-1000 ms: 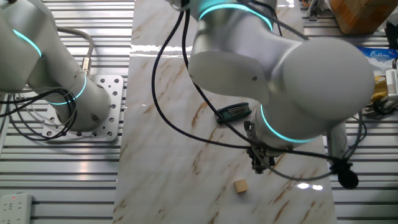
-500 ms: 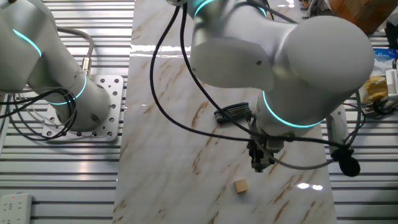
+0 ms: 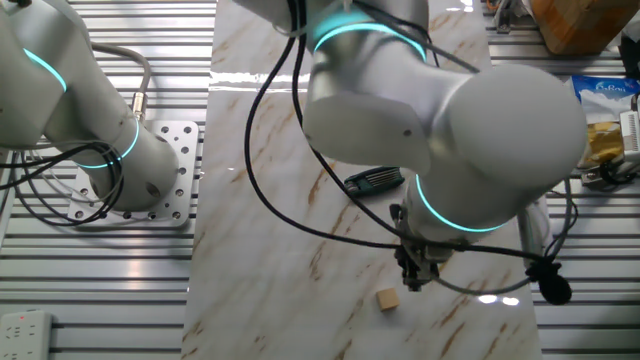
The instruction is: Pick up the small block on the left and move it to the right
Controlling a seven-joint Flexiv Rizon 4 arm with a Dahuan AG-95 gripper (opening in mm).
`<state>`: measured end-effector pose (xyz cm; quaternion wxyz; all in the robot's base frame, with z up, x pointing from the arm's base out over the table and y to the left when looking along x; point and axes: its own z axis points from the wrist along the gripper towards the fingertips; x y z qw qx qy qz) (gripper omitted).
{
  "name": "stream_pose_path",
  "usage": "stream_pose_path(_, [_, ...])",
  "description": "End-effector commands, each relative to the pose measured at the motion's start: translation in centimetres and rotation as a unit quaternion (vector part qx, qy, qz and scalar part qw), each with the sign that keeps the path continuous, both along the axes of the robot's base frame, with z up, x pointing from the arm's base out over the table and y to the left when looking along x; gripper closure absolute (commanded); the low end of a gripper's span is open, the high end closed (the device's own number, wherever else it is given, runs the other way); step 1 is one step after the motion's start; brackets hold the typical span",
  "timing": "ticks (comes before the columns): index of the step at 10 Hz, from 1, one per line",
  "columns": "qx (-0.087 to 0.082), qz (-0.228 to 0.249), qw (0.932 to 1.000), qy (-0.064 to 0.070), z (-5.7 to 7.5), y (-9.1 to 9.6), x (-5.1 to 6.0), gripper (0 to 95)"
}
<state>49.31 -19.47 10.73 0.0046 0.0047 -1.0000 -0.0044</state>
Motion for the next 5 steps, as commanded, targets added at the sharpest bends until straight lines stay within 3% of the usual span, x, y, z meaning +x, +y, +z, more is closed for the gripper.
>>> stream_pose_path(1, [0.009, 0.016, 0.9998, 0.000, -0.3, -1.6, -0.1, 38.0])
stream_pose_path(5, [0.010, 0.031, 0.9994, -0.004, -1.0, -3.1, -0.6, 38.0])
